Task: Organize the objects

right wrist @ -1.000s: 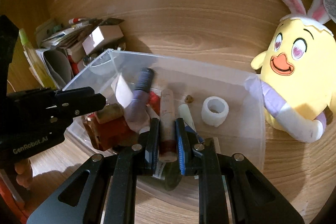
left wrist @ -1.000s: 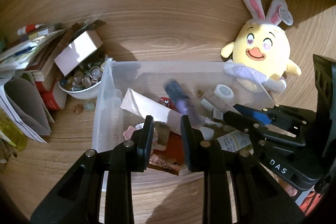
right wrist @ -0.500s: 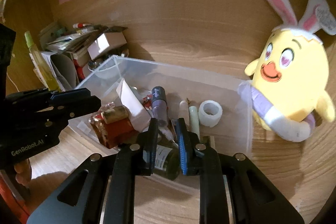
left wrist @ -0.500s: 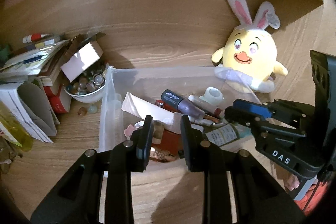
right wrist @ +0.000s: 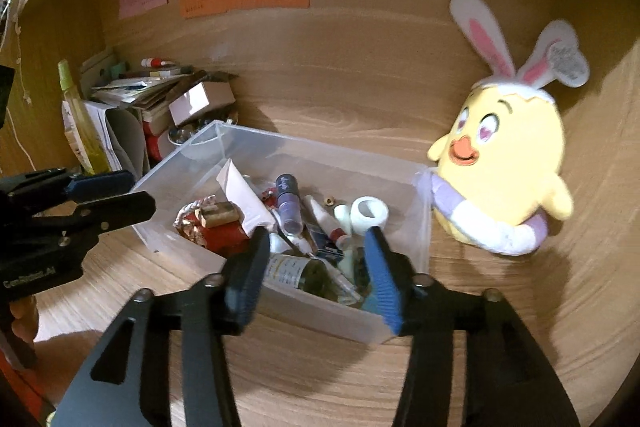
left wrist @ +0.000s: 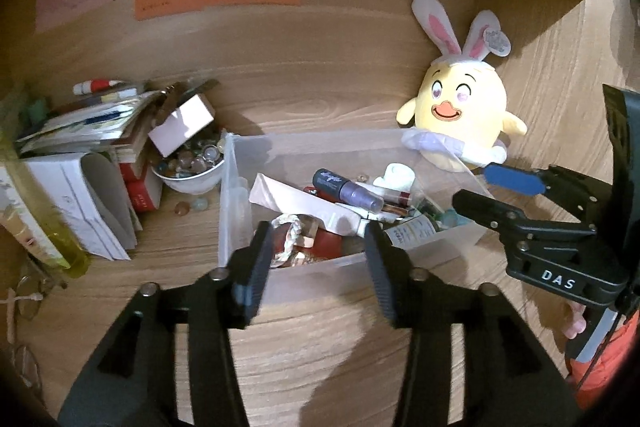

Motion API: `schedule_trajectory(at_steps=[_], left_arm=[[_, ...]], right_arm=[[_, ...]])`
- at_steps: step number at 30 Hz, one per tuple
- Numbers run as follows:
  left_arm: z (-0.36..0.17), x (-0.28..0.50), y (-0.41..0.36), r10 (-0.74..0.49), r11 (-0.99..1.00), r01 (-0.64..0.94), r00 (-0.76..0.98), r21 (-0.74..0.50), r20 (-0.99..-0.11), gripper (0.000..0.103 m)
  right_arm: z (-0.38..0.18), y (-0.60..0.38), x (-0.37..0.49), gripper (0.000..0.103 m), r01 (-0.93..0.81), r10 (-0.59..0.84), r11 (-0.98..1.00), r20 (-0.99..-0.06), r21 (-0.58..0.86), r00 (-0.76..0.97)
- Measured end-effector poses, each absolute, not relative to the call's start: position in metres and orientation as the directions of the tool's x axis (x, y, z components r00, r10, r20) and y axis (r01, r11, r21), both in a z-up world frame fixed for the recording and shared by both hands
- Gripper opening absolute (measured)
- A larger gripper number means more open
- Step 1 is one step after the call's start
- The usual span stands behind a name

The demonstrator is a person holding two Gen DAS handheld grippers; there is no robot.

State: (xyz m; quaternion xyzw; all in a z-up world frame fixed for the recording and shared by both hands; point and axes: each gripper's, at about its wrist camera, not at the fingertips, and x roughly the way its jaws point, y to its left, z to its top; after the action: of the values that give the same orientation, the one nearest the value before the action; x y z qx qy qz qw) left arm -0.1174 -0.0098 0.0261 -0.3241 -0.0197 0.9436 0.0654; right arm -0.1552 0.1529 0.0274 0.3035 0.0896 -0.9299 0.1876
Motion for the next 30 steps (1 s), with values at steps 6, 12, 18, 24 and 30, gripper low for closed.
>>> schedule_trajectory(at_steps=[6,12,18,24,30], left_arm=[[0.029,-0.101,-0.008,0.124,-0.992,-0.107,-0.808,-0.064,-0.577,0.075],[0.029,-0.087,-0.002,0.086,-0.996,-0.091,-0.837,-0.019,-0.54,0.091],[0.024,-0.08,-0.004,0.088,-0.996,-0.081,-0.842,-0.036,-0.532,0.094],[0.021,-0.078,-0.006,0.091,-0.996,-0.075,-0.838,-0.051,-0.538,0.094],[0.019,-0.076,-0.009,0.097,-0.995,-0.071,-0.838,-0.068,-0.538,0.094]], right_arm=[[0.033,0.16,-0.137,0.075,0.37,-0.273,-0.927,-0.562,-0.065,-0.781],[0.035,0.168,-0.122,0.084,0.35,-0.259,-0.934,-0.544,-0.068,-0.798],[0.032,0.169,-0.109,0.088,0.344,-0.255,-0.936,-0.535,-0.073,-0.806],[0.03,0.166,-0.099,0.089,0.358,-0.266,-0.931,-0.535,-0.074,-0.802],[0.03,0.164,-0.096,0.09,0.362,-0.27,-0.929,-0.541,-0.07,-0.797]])
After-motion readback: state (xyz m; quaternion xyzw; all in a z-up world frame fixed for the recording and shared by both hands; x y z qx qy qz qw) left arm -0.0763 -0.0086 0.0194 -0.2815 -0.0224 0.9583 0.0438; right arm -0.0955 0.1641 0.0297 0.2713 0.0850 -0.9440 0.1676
